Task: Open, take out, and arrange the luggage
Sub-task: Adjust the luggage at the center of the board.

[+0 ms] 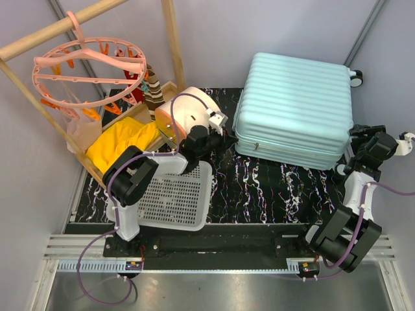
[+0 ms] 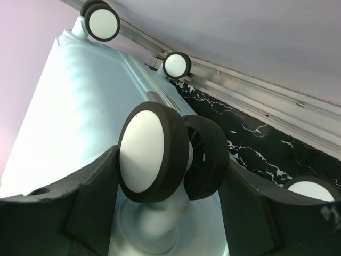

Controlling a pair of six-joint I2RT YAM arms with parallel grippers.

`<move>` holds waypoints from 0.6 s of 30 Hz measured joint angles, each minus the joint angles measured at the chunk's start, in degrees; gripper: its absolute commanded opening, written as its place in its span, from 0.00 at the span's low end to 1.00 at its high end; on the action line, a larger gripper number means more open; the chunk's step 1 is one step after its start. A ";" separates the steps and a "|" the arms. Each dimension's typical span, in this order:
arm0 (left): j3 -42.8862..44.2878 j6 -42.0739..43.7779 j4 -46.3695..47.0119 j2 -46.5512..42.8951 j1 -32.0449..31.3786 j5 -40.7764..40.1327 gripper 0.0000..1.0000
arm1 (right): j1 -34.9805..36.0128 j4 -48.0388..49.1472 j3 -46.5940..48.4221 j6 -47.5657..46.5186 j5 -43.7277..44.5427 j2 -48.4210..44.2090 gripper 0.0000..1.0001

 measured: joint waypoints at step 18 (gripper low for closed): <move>-6.60 6.25 3.48 -3.91 -3.91 -8.52 0.00 | 0.39 -0.66 -0.26 -1.16 -0.66 -0.68 0.00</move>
